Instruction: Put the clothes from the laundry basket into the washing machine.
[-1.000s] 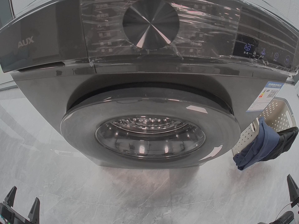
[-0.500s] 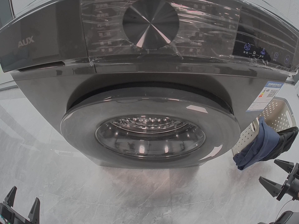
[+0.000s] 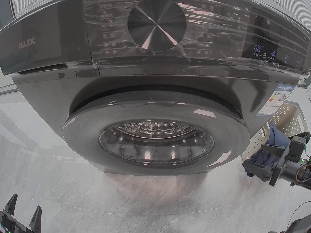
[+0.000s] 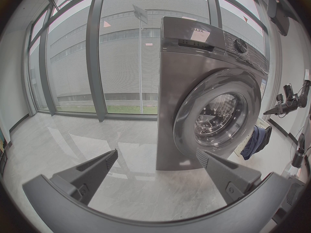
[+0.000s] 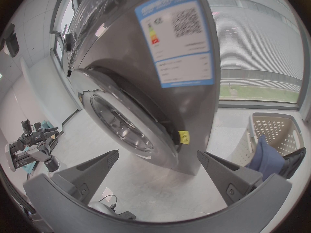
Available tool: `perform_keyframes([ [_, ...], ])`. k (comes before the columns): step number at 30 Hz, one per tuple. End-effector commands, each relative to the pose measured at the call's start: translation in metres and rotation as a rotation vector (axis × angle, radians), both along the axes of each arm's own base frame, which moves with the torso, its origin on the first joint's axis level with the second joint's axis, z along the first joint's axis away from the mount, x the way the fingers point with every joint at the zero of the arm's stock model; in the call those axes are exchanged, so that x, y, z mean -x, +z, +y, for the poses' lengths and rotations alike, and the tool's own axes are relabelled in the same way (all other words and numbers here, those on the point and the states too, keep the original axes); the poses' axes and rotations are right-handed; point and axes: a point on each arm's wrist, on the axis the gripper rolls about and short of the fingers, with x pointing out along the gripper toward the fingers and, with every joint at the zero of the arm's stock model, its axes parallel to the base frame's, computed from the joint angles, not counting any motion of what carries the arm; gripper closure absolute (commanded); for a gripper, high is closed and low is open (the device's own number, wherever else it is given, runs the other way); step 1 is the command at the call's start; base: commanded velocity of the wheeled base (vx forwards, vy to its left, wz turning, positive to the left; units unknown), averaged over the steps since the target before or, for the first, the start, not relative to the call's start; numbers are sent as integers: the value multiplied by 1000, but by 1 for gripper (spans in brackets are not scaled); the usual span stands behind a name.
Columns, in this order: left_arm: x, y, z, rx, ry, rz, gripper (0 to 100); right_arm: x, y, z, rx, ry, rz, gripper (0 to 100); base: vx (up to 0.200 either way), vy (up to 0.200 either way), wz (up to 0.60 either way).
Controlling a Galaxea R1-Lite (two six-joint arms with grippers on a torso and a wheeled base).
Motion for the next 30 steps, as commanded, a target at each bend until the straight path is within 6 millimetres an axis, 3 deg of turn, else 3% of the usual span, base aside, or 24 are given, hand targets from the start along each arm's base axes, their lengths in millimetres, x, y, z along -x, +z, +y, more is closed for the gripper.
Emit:
perform_keyframes([
  [1, 0, -4, 0, 0, 0, 5, 0, -17, -4, 18, 19, 65, 45, 0, 0, 0, 0],
  [15, 0, -4, 0, 1, 0, 5, 0, -45, -20, 35, 7, 79, 50, 0, 0, 0, 0],
  [26, 0, -4, 0, 1, 0, 3, 0, -21, -31, 30, 12, 165, 83, 0, 0, 0, 0],
  [30, 0, -4, 0, 0, 0, 3, 0, -28, -24, 29, 2, 146, 47, 0, 0, 0, 0],
])
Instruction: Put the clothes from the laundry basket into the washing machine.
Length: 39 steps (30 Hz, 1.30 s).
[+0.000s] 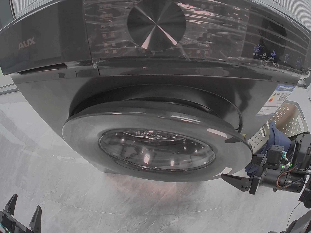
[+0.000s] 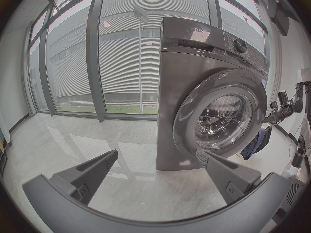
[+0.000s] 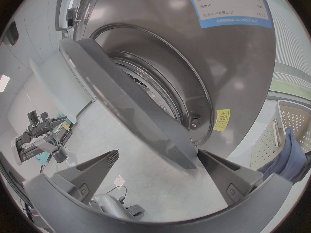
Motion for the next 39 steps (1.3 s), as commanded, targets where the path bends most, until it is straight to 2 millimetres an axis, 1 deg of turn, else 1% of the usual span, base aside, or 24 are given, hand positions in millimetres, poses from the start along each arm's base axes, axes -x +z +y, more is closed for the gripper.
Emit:
perform_keyframes([
  [1, 0, -4, 0, 0, 1, 3, 0, -3, 6, -2, -10, -15, -33, 0, 0, 0, 0],
  [3, 0, -4, 0, 0, 1, 3, 0, -7, 6, -3, -10, -31, -29, 0, -200, 0, 0],
  [7, 0, -4, 0, 0, 1, 5, 0, -7, 5, -1, -6, -20, -21, 0, -200, 0, 0],
  [12, 0, -4, 0, 0, 1, 5, 0, -3, 0, 3, 0, 8, -1, 0, 0, 0, 0],
  [16, 0, -4, 0, 0, 1, 3, 0, 9, -2, 6, -1, 56, 6, 0, 0, 0, 0],
  [21, 0, -4, 0, 0, 1, 3, 0, 7, 1, 5, -6, 41, -7, 0, 0, 0, 0],
  [25, 0, -4, 0, 0, 1, 5, 0, -1, 5, 6, -14, 22, -21, 0, 0, 0, 0],
  [28, 0, -4, 0, -2, -1, 5, 0, -2, 2, 7, -8, 26, -7, 0, -200, 0, 0],
  [31, 0, -4, 0, -2, -1, 7, 0, 0, 0, 7, -3, 34, 4, 0, -200, 0, 0],
  [39, 0, -4, 0, 0, -1, 5, 0, 11, -6, 13, 9, 91, 24, 0, 0, 0, 0],
])
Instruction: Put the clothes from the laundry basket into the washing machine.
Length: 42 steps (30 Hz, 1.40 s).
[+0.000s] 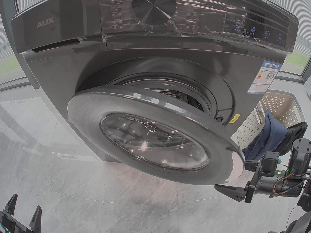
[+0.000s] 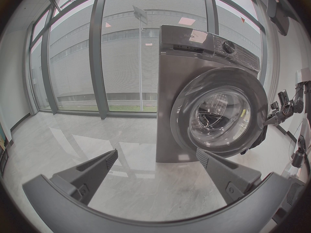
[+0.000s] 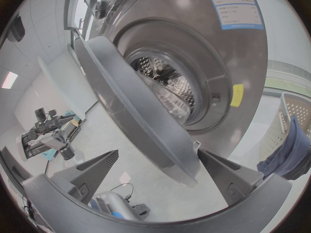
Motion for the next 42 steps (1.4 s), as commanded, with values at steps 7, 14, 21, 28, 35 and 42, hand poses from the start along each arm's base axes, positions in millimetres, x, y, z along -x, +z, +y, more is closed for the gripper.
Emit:
perform_keyframes([
  [7, 0, -4, 0, -1, 0, 6, 0, -3, 2, 2, -3, -3, -9, 0, 0, 0, 0],
  [14, 0, -4, 0, 1, 0, 6, 0, -4, -1, 5, 5, 9, 4, 0, -200, 0, 0],
  [21, 0, -4, 0, 1, 0, 6, 0, 7, -7, 12, 18, 72, 30, 0, -57, 0, 0],
  [28, 0, -4, 0, 1, 0, 4, 0, 16, -19, 3, 53, 58, 71, 0, 0, 0, 0],
  [35, 0, -4, 0, 1, 0, 6, 0, 20, -39, -23, 173, -27, 102, 0, 0, 0, 0],
  [42, 0, -4, 0, 1, 0, 6, 0, -17, -37, -41, 167, -197, 102, 0, 0, 0, 0],
])
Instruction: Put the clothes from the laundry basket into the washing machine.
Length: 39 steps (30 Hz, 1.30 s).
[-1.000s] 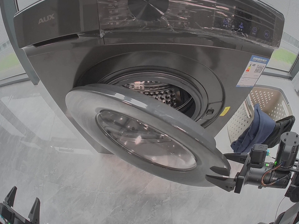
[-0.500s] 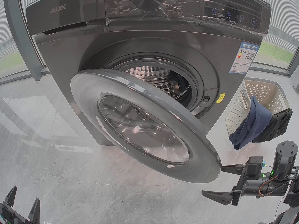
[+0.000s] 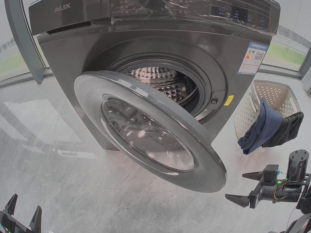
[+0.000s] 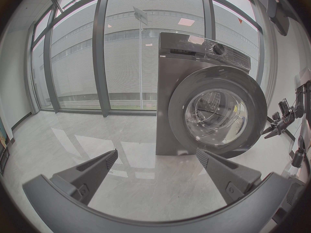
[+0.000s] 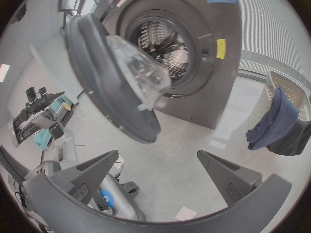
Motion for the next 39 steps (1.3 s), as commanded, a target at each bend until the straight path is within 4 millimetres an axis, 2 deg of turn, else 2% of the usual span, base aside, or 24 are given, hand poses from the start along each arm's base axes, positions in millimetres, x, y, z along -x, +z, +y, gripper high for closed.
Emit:
perform_keyframes([
  [1, 0, -4, 0, 1, 1, 4, 0, -29, 1, -12, -1, -114, -2, 0, 0, 0, 0],
  [11, 0, -4, 0, -1, 1, 4, 0, -48, 15, 4, -63, -79, -119, 0, -60, 0, 0],
  [14, 0, -4, 0, 1, 1, 4, 0, -45, 15, 26, -126, -9, -131, 0, 0, 0, 0],
  [18, 0, -4, 0, 1, 1, 4, 0, -32, 10, 41, -163, 24, -99, 0, 0, 0, 0],
  [21, 0, -4, 0, 1, 1, 4, 0, -23, 7, 42, -162, 52, -81, 0, 0, 0, 0],
  [26, 0, -4, 0, 1, 1, 4, 0, -26, 9, 41, -167, 36, -95, 0, 0, 0, 0],
  [32, 0, -4, 0, 1, 1, 4, 0, -45, 13, 54, -163, -63, -138, 0, 0, 0, 0],
  [36, 0, -4, 0, -2, 0, 4, 0, -68, 13, 82, -222, -118, -123, 0, 0, 0, 0],
  [39, 0, -4, 0, -1, 1, 3, 0, -82, 6, 94, -221, -123, -112, 0, 0, 0, 0],
])
